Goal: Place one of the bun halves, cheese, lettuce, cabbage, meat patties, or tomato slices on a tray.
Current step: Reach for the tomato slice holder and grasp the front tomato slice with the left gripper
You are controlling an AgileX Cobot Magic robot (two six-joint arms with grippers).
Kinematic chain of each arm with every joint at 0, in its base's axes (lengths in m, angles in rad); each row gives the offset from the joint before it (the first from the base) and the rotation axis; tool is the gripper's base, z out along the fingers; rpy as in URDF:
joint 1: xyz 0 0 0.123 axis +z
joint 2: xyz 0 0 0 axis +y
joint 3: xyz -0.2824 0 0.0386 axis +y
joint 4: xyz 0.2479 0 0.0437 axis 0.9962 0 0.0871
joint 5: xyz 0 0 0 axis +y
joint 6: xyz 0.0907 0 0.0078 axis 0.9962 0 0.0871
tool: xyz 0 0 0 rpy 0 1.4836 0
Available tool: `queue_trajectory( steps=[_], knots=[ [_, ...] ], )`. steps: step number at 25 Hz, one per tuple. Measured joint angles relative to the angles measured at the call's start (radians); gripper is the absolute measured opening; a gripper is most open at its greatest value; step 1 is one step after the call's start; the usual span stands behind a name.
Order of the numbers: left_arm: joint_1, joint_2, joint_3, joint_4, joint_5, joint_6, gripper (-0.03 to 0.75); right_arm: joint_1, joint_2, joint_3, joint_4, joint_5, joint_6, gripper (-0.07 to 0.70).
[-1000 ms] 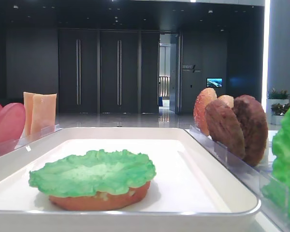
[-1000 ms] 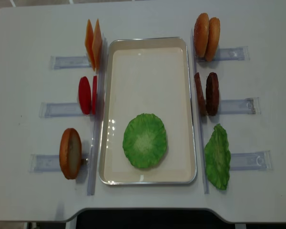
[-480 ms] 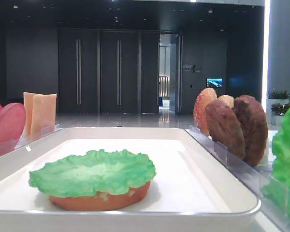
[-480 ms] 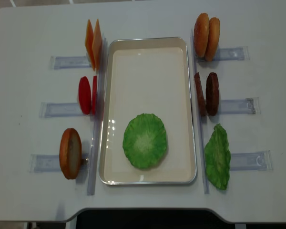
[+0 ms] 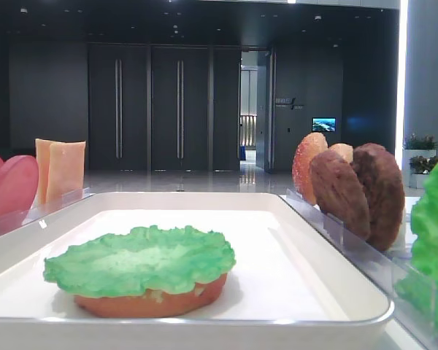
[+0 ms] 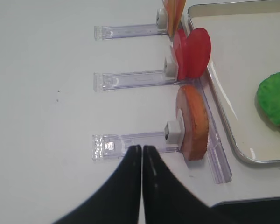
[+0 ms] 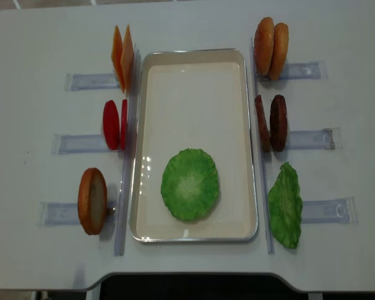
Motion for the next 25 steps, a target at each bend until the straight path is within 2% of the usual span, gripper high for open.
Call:
queue_trajectory(
  steps=[8,10,15,17,20,25],
  knots=[
    [0.000,0.000,0.000,0.000,0.000,0.003,0.019,0.000,0.000,0.000,0.000,0.000,0.000,0.477],
    [0.000,0.000,0.000,0.000,0.000,0.003,0.092,0.000,0.000,0.000,0.000,0.000,0.000,0.477],
    [0.000,0.000,0.000,0.010,0.000,0.003,0.485,0.000,0.000,0.000,0.000,0.000,0.000,0.477],
    [0.000,0.000,0.000,0.023,0.000,0.003,0.588,0.000,0.000,0.000,0.000,0.000,0.000,0.477],
    [0.000,0.000,0.000,0.039,0.000,0.003,0.656,0.000,0.000,0.000,0.000,0.000,0.000,0.477],
    [0.000,0.000,0.000,0.045,0.000,0.003,0.668,0.000,0.000,0.000,0.000,0.000,0.000,0.477]
  ],
)
